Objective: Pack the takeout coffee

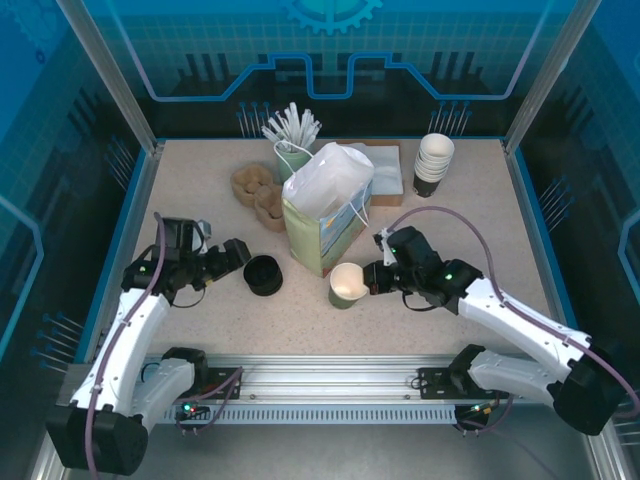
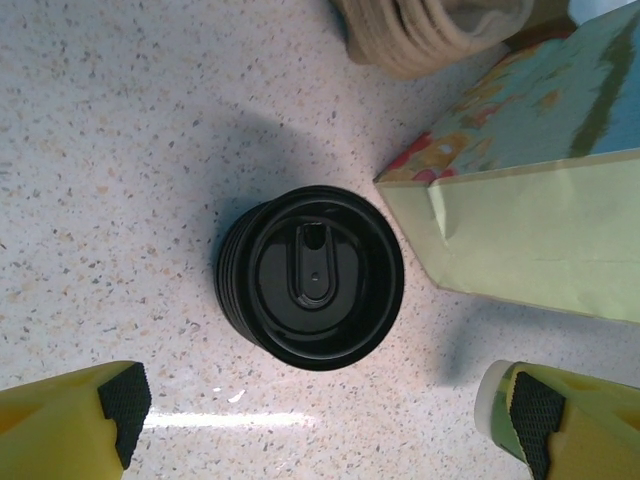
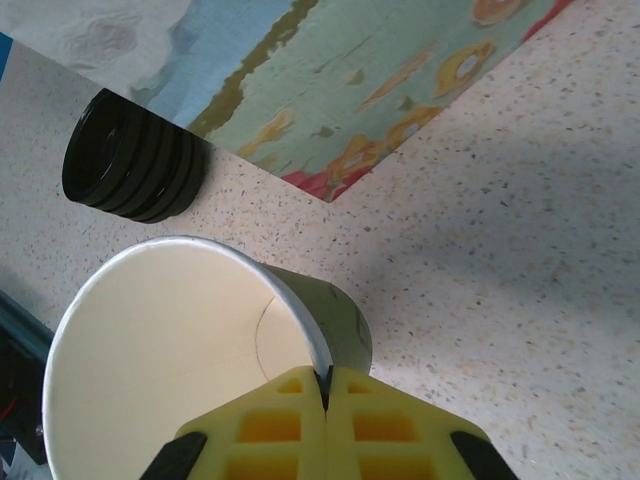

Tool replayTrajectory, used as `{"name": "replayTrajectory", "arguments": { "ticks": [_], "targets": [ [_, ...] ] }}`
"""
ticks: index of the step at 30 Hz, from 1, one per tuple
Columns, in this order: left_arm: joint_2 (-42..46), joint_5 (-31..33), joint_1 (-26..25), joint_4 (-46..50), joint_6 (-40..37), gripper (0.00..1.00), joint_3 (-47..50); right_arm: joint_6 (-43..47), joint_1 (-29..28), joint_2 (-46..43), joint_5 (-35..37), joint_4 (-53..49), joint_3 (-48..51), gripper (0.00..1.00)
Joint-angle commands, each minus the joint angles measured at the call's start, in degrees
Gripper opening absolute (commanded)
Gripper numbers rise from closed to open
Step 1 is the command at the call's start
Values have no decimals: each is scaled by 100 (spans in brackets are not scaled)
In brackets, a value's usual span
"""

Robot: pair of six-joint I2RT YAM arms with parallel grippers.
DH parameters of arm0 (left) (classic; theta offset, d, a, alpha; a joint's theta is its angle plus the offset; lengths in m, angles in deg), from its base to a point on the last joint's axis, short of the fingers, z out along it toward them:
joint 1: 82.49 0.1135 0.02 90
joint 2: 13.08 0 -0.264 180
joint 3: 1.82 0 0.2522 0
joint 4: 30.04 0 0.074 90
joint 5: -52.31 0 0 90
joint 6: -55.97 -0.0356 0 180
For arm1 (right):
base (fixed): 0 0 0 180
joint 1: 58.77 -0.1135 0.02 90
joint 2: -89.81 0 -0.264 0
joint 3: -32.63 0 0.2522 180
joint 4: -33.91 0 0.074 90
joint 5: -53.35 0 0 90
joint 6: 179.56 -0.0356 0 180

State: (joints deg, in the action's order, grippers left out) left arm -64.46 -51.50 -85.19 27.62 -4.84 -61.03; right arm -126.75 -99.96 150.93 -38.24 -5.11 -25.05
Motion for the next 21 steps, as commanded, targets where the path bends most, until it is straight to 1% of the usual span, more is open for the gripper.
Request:
{"name": "replayTrajectory", "arguments": {
  "ticks": [1,13,19,21],
  "targets": [
    [-80,-88,-54,-224,135,94,128,-117,-286,200,310,347,-39,0],
    [-274,53,-90,-438,106,93,353,48,-1035,1163,732,645,-386,0],
    [-380,33,-99,-500,113,93,362,120,-1206,1484,947,503,-609,0],
    [-408,25,-99,-505,118,93,358,146,-1207,1560,1013,436,-829,0]
  ]
}}
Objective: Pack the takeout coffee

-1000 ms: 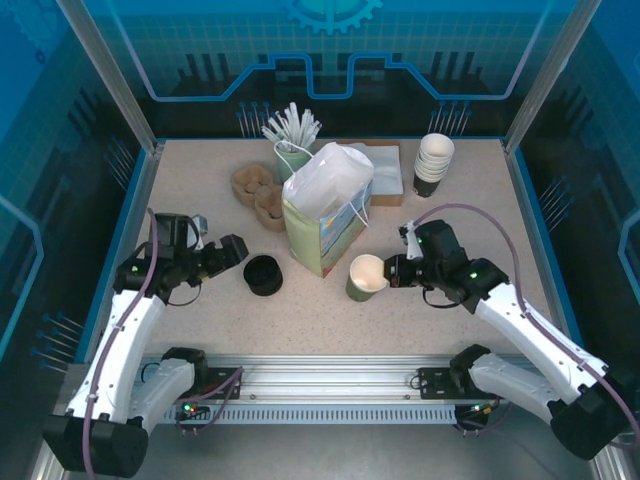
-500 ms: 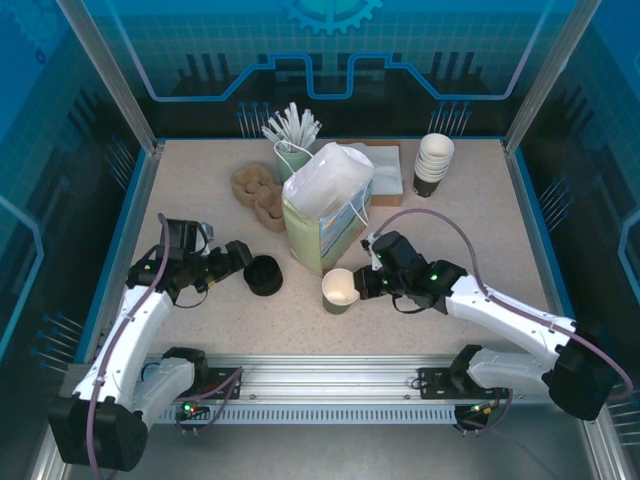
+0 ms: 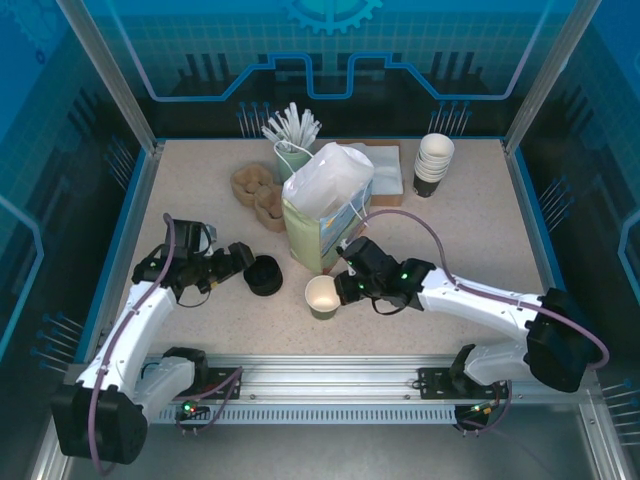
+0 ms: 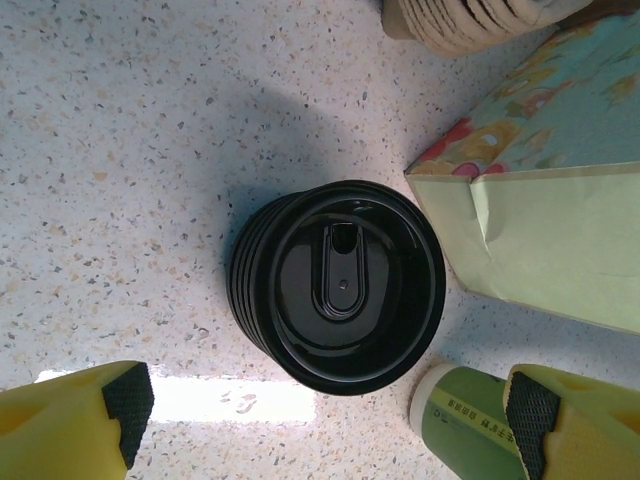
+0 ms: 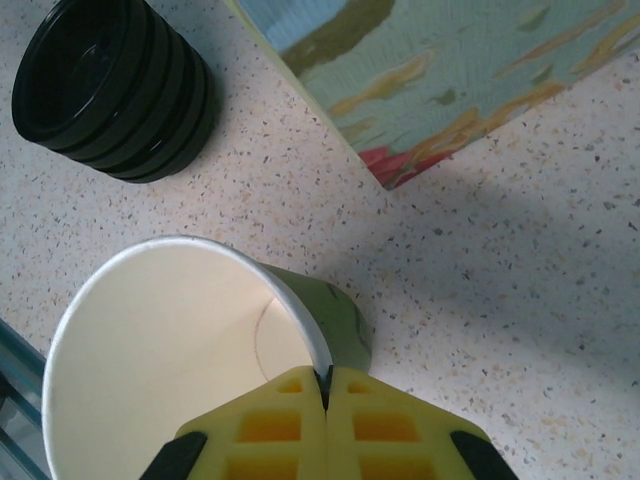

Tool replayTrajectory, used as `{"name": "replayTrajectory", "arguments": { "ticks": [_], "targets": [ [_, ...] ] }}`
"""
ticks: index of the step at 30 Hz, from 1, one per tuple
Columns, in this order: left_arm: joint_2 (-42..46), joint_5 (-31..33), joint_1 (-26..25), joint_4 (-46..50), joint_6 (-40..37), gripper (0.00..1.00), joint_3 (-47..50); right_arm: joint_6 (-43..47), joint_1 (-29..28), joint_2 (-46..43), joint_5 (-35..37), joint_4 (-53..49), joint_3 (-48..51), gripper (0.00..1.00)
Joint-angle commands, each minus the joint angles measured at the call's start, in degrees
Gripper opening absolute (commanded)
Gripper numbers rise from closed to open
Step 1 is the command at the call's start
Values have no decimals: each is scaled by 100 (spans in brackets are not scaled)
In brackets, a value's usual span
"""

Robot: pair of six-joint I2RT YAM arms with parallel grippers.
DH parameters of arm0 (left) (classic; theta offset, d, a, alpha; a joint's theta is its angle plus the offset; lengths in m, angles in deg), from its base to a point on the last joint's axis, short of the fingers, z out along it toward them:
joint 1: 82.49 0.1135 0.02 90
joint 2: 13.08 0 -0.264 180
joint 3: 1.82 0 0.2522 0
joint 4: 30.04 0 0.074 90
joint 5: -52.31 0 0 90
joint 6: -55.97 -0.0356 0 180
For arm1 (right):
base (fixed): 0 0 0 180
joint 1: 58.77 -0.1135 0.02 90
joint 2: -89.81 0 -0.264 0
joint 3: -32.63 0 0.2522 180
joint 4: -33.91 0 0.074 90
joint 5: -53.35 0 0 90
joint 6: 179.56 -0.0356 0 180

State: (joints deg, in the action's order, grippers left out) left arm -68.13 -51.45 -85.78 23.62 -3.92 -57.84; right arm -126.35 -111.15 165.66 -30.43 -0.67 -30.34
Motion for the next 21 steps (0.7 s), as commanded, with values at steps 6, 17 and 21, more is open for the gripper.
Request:
{"name": "replayTrajectory", "arguments": {
  "ticks": [6,17,21],
  "targets": [
    [-56,31,-40,-97,22,93,43,208,-103,211,380,-119,-473,4],
    [-86,40,-40,-46,13,93,26,120,-154,338,257,-181,-473,3],
    [-79,36,-41,-52,17,93,51,63,-156,405,251,-203,-467,5]
  ]
}}
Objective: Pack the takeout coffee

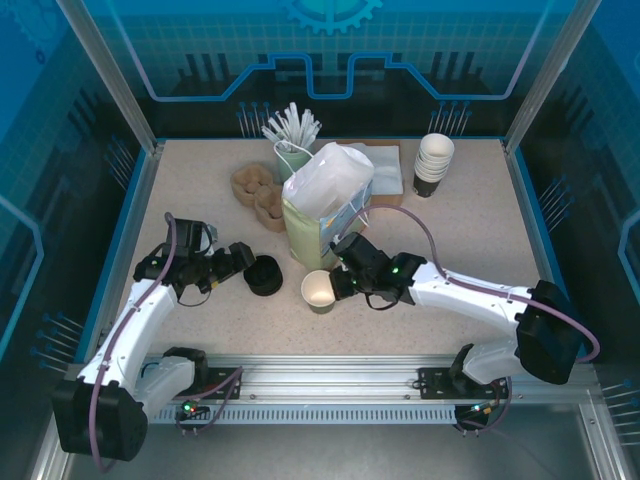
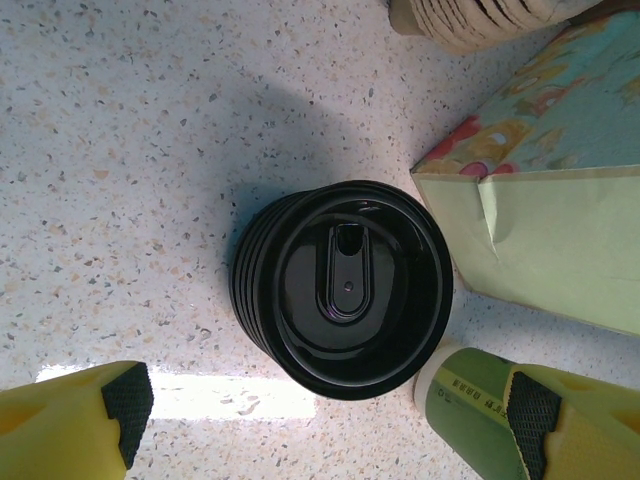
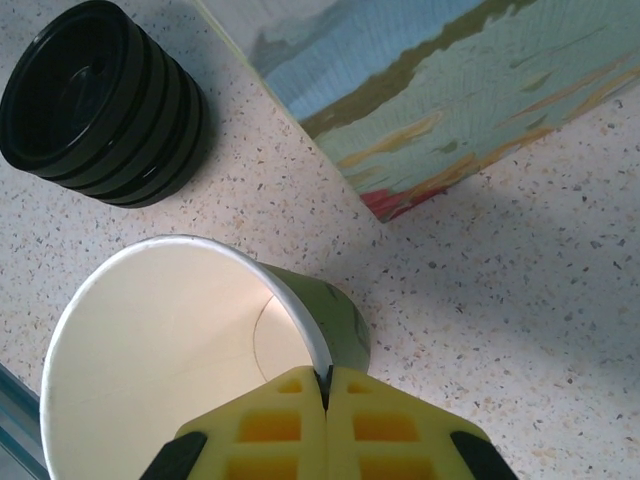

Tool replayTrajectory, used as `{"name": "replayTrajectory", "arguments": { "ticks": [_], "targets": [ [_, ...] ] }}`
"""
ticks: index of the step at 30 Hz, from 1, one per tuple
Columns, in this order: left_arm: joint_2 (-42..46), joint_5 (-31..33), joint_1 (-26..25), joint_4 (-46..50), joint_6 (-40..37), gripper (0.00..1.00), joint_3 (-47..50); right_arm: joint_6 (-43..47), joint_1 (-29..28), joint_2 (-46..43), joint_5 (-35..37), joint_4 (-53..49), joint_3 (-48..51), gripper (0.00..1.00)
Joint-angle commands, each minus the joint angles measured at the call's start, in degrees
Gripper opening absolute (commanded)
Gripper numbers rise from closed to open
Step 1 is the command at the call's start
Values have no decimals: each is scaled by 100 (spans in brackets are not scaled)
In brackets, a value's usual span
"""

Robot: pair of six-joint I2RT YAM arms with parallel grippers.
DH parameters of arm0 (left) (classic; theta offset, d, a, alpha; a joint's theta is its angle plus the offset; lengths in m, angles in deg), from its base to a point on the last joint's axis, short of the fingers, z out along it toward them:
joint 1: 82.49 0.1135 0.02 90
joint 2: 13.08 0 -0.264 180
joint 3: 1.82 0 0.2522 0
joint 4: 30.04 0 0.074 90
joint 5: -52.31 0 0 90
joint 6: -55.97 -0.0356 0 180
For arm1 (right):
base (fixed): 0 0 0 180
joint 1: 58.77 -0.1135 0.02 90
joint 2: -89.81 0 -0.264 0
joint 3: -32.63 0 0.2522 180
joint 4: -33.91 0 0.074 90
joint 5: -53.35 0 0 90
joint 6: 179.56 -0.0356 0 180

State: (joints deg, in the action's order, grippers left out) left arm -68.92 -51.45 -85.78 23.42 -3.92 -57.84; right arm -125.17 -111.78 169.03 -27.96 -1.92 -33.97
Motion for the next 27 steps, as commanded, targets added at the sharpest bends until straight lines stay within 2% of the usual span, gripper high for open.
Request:
{"name": "replayTrajectory", "arguments": {
  "ticks": [1,5,8,14,19,27],
  "targets": [
    [1,41,-42,-26,13,93,58,-68,-94,91,-19,-68,-111,7],
    [23,49,-47,-10,21,93,96,-86,-96,113,-7,-107,-163,16],
    [37,27,-49,-9,39,93,122,-88,-91,66,110,-270,-271,30],
    [38,151,-121,28,56,93,128,-25,-39,-204,220,-675,-567,44],
    [-87,422,-327,25,152,91,119,33,119,-659,164,-1038,-768,48],
    [-618,978,-787,-48,237,85,-18,134,606,-1510,-311,-1409,-786,52]
  ]
}}
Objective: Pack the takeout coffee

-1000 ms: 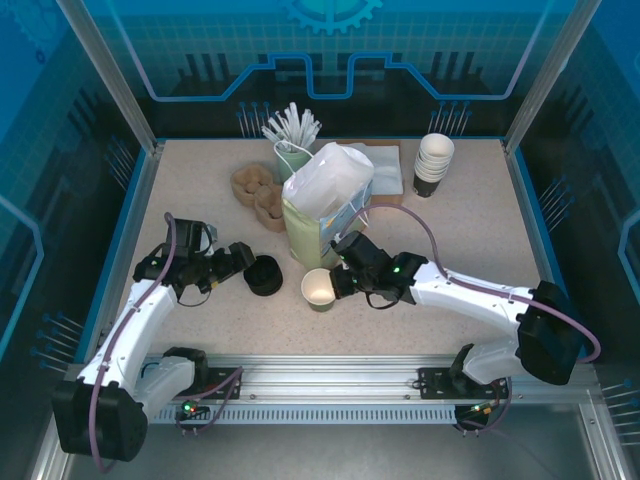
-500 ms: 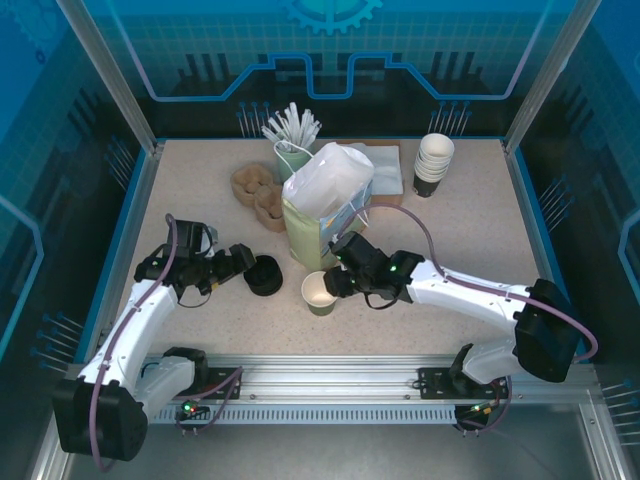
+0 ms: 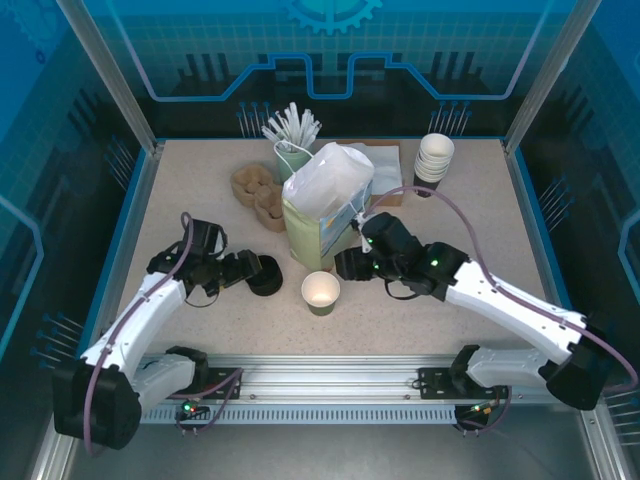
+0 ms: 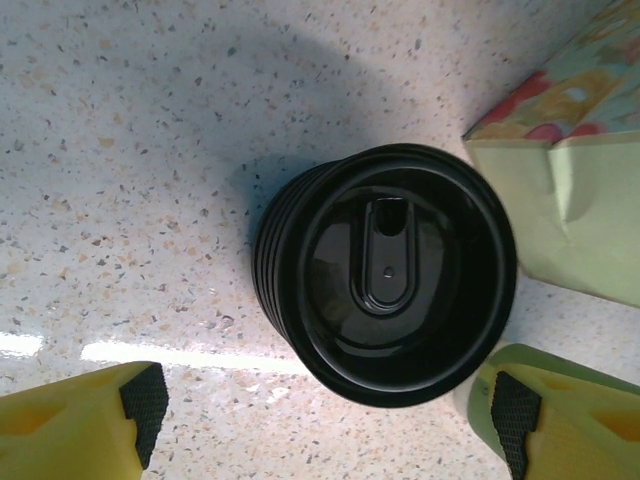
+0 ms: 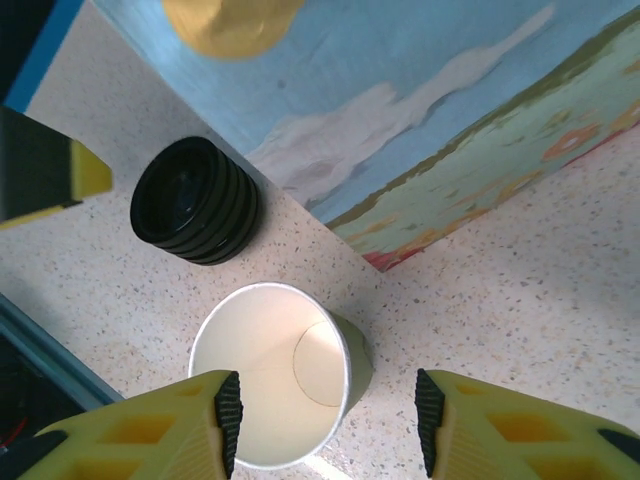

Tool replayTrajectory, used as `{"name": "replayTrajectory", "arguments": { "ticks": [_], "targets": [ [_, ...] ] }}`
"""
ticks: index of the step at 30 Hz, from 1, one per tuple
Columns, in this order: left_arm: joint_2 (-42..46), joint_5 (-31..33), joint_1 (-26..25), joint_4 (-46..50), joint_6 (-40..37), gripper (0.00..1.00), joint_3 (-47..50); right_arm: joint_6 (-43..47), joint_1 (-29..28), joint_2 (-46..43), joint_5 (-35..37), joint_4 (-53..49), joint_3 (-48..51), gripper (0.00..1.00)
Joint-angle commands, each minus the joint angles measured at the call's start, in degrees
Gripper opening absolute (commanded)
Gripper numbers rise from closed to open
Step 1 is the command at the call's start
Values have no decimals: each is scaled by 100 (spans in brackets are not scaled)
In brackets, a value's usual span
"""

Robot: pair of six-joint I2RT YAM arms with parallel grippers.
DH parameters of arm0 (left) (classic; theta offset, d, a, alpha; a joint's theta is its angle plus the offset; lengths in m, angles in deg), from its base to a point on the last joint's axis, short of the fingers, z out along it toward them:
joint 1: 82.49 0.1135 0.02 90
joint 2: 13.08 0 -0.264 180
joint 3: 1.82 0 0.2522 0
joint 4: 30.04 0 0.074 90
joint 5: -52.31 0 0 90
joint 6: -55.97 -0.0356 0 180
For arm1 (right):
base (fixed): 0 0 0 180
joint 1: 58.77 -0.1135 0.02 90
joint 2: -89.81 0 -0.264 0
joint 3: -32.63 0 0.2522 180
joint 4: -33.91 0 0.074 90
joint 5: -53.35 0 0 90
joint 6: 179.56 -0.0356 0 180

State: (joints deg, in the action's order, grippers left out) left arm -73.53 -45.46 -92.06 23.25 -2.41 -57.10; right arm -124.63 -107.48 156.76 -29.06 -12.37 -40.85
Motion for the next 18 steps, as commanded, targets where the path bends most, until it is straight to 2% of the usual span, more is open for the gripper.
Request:
{"name": "replayTrajectory", "arguments": {
  "ticks": [1,9,18],
  "targets": [
    [-221,472,-229,-34,89,84,-118,78,245,-379,-247,-394,-48,52],
    [-977,928,-613,-58,73,66,-456,106,1014,-1110,-786,-482,532,43],
    [-1521,1170,-761,-48,29,49,-696,105,1403,-1365,-992,-520,804,36]
  ]
}}
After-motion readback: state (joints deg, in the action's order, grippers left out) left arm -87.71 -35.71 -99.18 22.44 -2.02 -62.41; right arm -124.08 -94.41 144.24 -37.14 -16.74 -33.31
